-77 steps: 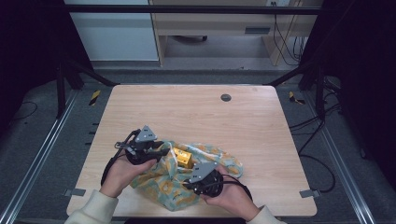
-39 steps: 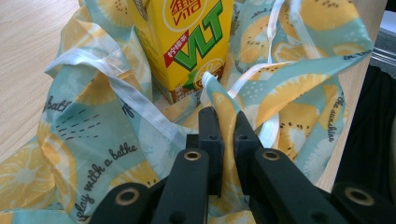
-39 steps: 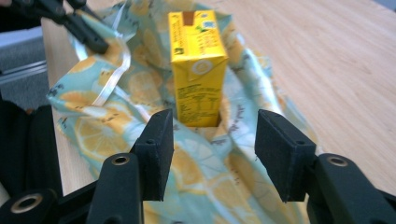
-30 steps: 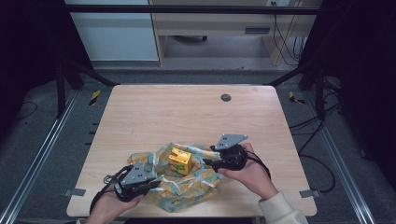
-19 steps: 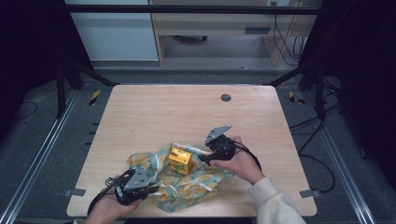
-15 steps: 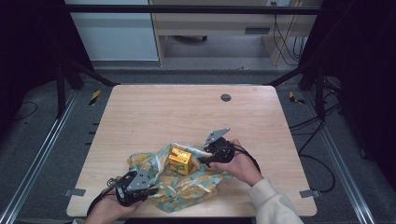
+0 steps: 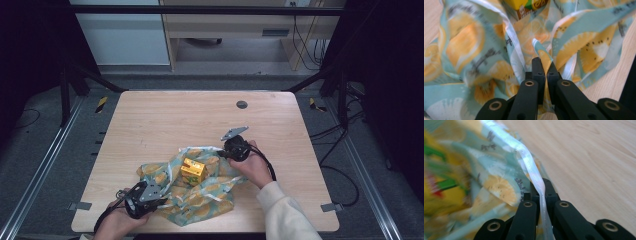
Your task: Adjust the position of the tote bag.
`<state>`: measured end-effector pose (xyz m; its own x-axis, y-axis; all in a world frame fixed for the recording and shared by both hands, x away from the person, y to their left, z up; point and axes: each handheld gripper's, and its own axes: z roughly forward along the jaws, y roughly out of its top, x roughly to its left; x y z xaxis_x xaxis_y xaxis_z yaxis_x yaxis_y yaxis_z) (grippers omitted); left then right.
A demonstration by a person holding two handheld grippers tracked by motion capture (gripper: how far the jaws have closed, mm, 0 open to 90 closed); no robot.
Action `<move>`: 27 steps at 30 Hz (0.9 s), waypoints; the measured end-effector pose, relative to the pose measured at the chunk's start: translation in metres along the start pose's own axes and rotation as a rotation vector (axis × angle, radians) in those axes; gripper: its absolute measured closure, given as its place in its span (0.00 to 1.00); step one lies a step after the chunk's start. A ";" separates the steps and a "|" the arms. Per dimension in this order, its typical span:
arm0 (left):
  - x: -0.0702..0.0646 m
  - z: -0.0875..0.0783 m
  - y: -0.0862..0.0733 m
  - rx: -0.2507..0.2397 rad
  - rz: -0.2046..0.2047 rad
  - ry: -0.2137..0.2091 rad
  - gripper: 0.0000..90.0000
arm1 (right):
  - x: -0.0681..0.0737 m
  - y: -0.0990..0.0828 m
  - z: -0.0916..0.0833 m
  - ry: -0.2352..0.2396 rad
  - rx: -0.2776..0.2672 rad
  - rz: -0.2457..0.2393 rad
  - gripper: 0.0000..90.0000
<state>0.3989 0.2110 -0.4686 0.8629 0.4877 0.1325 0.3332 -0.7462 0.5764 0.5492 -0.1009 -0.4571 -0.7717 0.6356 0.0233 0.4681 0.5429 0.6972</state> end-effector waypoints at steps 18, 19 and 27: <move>-0.005 0.007 0.001 0.038 0.016 0.007 1.00 | -0.019 0.010 0.028 -0.132 0.043 0.055 1.00; -0.005 0.008 0.001 0.039 0.014 0.009 1.00 | -0.019 0.010 0.029 -0.131 0.039 0.061 1.00; -0.006 0.009 0.002 0.035 0.019 0.007 1.00 | -0.020 0.009 0.029 -0.152 0.033 0.051 1.00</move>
<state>0.3975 0.2022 -0.4752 0.8666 0.4763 0.1485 0.3301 -0.7705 0.5453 0.5815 -0.0928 -0.4716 -0.6735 0.7373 -0.0525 0.5207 0.5237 0.6742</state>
